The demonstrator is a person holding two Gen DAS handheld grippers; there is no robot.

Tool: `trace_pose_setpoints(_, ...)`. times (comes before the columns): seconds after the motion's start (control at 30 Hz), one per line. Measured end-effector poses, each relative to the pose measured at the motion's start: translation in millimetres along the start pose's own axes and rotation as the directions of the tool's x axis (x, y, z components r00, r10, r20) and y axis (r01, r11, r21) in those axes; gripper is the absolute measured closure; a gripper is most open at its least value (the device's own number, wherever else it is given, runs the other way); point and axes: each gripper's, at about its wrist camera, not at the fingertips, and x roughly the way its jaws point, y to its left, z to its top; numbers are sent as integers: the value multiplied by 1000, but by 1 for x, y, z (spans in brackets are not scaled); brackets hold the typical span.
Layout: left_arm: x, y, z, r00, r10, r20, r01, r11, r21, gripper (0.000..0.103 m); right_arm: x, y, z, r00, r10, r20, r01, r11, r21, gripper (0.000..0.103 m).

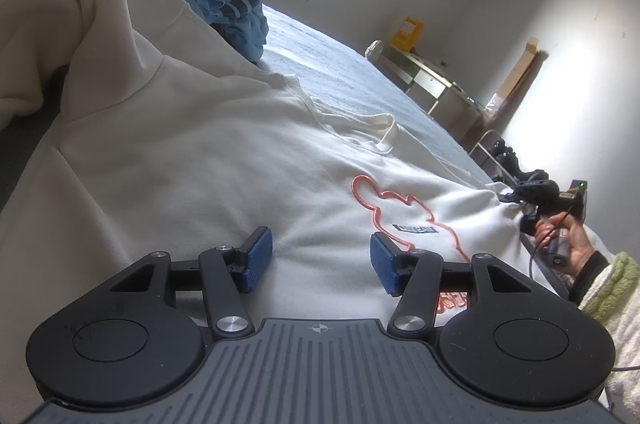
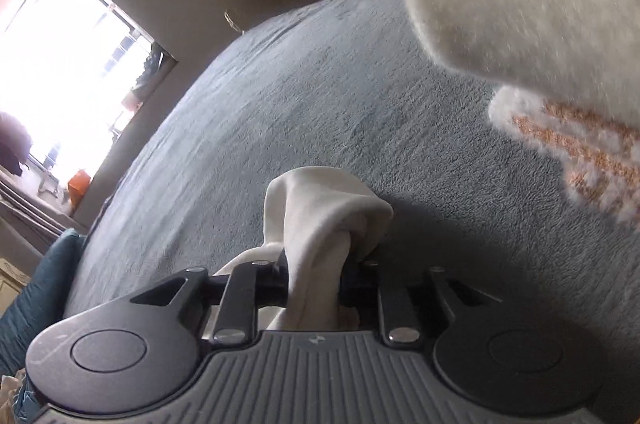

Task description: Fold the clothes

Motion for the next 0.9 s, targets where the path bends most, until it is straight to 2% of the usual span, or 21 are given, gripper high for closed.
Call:
trace_pose_setpoints(0.1,0,0,0,1000,1,0,-1,1000,2,48,-16,17,1,995,-92,-40,88,991,-102,49)
trace_pose_setpoints(0.13,0,0,0,1000,1,0,-1,1000,3,48,-23,22,1,990,-134,-48,126,982,-141,44)
trace_pose_setpoints(0.17,0,0,0,1000,1,0,-1,1000,3,48,-28,26,-2,985,-164,-55,152,972,-178,32)
trace_pose_setpoints(0.2,0,0,0,1000,1,0,-1,1000,2,48,-34,30,-4,979,-193,-61,176,961,-215,27)
trace_pose_setpoints(0.3,0,1,0,1000,-2,1,2,1000,0,48,-52,32,-8,968,-232,-96,197,939,-284,27)
trace_pose_setpoints(0.37,1,1,0,1000,-1,1,1,1000,1,48,-65,42,-10,969,-227,-97,182,922,-341,28)
trace_pose_setpoints(0.43,1,1,0,1000,0,1,0,1000,3,48,-82,66,-15,981,-185,-55,142,885,-443,31)
trace_pose_setpoints(0.5,0,0,0,1000,1,1,-1,1000,4,48,-95,95,-28,994,-111,-7,88,818,-568,33)
trace_pose_setpoints(0.57,0,0,0,1000,2,1,-2,1000,7,48,-92,125,-39,999,-43,9,38,726,-687,35)
trace_pose_setpoints(0.63,0,-1,0,1000,2,2,-2,1000,7,48,-72,151,-51,1000,7,-4,-7,616,-788,37)
trace_pose_setpoints(0.67,0,-1,0,1000,1,2,-1,1000,7,48,-56,160,-58,1000,10,-16,-19,552,-833,42)
trace_pose_setpoints(0.73,0,0,-1,1000,0,3,0,1000,6,48,-22,176,-72,999,11,-40,-41,418,-908,43)
trace_pose_setpoints(0.8,0,0,-1,1000,-1,3,1,1000,5,48,7,184,-81,998,5,-56,-55,317,-947,43)
trace_pose_setpoints(0.83,0,0,-1,1000,-2,3,2,1000,5,48,14,186,-83,998,6,-65,-64,288,-955,43)
trace_pose_setpoints(0.9,0,0,-1,1000,-4,3,4,1000,7,48,30,187,-81,990,-2,-140,-135,250,-959,43)
